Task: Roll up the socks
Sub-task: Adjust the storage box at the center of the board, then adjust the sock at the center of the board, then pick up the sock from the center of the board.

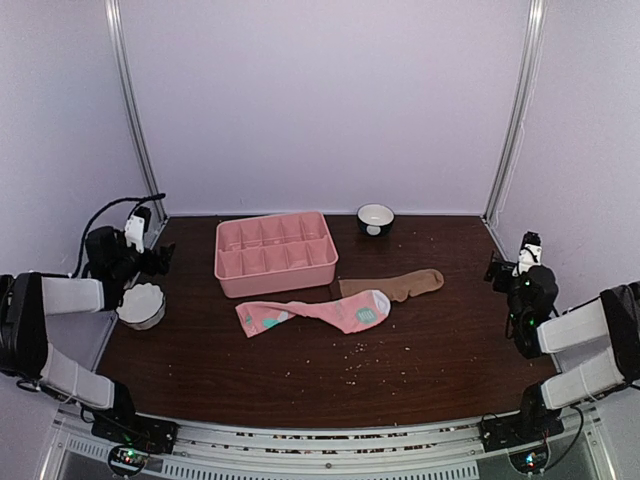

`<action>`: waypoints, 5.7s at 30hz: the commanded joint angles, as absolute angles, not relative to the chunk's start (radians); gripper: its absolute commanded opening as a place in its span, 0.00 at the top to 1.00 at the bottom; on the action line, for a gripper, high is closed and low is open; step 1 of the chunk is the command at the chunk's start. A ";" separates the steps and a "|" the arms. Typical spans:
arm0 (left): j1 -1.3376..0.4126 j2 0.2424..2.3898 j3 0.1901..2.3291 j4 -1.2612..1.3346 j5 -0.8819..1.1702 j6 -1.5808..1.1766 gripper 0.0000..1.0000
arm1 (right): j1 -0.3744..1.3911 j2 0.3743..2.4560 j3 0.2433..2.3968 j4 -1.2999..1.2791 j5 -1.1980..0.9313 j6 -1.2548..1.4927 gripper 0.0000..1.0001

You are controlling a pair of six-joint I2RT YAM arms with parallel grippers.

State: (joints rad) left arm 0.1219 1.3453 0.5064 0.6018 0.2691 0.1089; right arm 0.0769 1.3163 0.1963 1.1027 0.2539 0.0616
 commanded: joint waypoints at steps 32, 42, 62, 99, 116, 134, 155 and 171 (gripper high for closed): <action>-0.325 1.617 1.142 -0.535 0.491 0.470 0.03 | 0.707 1.416 0.899 -0.184 0.297 0.513 0.08; -0.384 1.709 1.178 -0.624 0.492 0.511 0.10 | 0.803 1.426 0.931 -0.198 0.314 0.546 0.14; -0.425 1.453 1.133 -0.532 0.392 0.553 0.03 | 0.807 1.362 0.874 -0.152 0.231 0.560 0.18; -0.466 1.721 1.189 -0.763 0.487 0.595 0.83 | 0.770 1.517 1.003 -0.285 0.172 0.616 0.32; -0.957 1.500 0.960 -0.683 0.012 0.927 0.95 | 0.757 1.750 1.046 -0.265 0.051 0.683 0.46; -1.127 1.570 1.028 -0.727 -0.155 0.830 1.00 | 0.784 1.729 1.086 -0.376 0.188 0.733 0.47; -1.223 1.635 1.027 -0.760 0.164 0.606 0.32 | 0.942 2.007 1.450 -0.624 0.333 0.851 0.48; -0.974 1.467 0.988 -0.761 0.291 0.696 0.28 | 0.946 2.182 1.638 -0.743 0.409 0.903 0.60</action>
State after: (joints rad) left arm -0.9691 1.4826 1.0302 -0.8223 0.3313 0.6502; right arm 0.9424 2.1468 1.6077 -0.6674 0.3305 0.8650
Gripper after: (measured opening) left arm 0.725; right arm 0.417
